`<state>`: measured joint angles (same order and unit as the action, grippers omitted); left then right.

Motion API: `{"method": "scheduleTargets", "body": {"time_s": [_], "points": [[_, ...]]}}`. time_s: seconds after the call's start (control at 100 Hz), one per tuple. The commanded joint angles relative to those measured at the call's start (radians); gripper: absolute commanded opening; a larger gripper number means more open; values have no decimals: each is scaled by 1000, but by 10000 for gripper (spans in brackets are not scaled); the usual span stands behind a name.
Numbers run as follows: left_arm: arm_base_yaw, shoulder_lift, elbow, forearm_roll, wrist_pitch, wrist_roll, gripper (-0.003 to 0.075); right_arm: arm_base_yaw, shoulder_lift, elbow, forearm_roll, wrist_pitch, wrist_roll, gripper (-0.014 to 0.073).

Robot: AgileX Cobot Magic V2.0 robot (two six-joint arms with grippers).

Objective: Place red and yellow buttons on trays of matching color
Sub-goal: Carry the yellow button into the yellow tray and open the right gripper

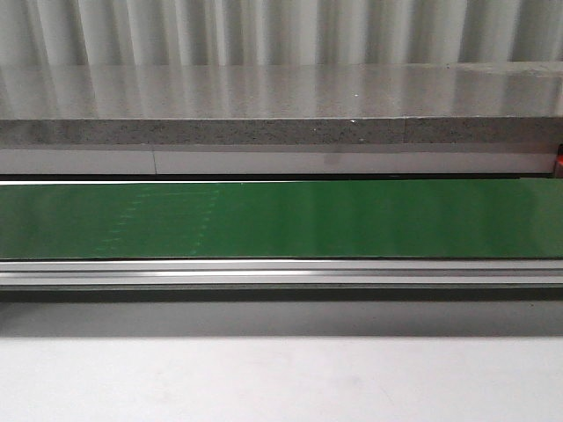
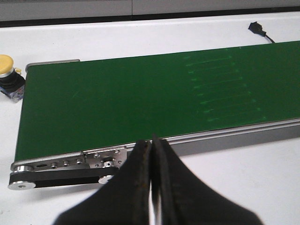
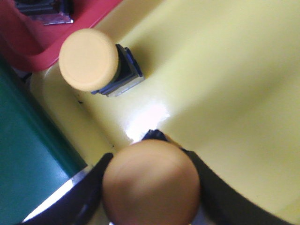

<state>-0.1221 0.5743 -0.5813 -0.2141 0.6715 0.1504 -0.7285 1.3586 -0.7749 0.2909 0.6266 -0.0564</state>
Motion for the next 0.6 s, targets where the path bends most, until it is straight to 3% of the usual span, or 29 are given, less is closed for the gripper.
{"method": "scheduleTargets", "body": {"time_s": [0.0, 0.45, 0.59], "points": [[-8, 1, -30, -19, -57, 0, -20, -4, 0, -23, 44, -63, 0, 204], [-8, 1, -30, -19, -57, 0, -20, -1, 99, -23, 58, -83, 0, 213], [-8, 1, -30, -19, -57, 0, -20, -1, 103, -23, 57, -83, -2, 342]]}}
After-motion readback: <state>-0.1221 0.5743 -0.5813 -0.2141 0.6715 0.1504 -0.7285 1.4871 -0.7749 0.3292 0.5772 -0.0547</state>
